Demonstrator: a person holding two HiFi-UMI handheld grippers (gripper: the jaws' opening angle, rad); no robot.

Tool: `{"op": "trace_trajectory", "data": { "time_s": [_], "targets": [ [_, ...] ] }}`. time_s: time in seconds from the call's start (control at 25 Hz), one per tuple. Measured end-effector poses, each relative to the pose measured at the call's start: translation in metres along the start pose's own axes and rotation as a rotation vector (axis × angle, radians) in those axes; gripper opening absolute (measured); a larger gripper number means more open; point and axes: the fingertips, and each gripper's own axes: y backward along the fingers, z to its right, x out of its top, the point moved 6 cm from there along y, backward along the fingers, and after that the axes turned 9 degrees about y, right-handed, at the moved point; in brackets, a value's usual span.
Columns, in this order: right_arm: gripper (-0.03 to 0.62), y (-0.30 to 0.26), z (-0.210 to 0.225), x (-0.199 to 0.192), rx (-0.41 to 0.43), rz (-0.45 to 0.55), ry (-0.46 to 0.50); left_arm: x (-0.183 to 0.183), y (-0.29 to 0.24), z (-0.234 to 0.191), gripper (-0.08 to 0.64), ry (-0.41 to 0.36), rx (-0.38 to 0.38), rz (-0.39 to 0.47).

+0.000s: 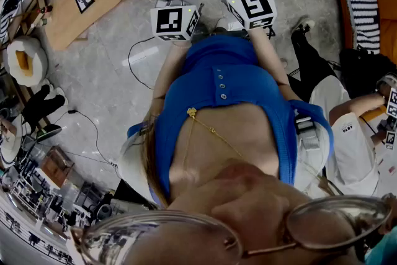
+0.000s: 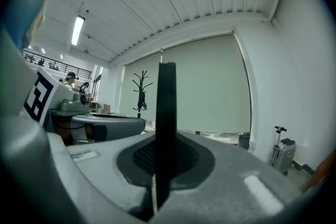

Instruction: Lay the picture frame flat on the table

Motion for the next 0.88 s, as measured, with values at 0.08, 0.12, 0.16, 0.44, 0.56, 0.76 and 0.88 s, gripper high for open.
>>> {"op": "trace_trajectory", "data": {
  "time_s": [0.08, 0.12, 0.16, 0.44, 0.56, 0.76, 0.88],
  "targets": [
    [0.009, 0.000, 0.006, -0.006, 0.008, 0.009, -0.007, -0.006, -0.004, 0.001, -0.005, 0.002, 0.009, 0.003],
    [0.009, 0.000, 0.008, -0.009, 0.012, 0.014, -0.010, -0.009, -0.006, 0.000, -0.005, 0.003, 0.013, 0.004],
    [0.009, -0.001, 0.011, -0.012, 0.016, 0.018, -0.013, -0.011, -0.008, 0.000, -0.003, 0.003, 0.017, 0.005],
    [0.009, -0.013, 0.018, -0.022, 0.023, 0.003, -0.011, -0.017, -0.017, -0.016, -0.003, 0.025, 0.022, 0.002],
    [0.009, -0.023, 0.018, -0.023, 0.015, -0.006, -0.013, -0.016, -0.024, -0.026, -0.003, 0.028, 0.005, -0.006],
    [0.009, -0.061, 0.028, -0.025, 0.000, -0.031, 0.009, -0.012, -0.056, -0.054, -0.005, 0.019, -0.026, -0.018],
    [0.009, -0.093, 0.041, -0.023, -0.009, -0.043, 0.028, -0.004, -0.084, -0.074, -0.005, 0.017, -0.066, -0.021]
  ]
}}
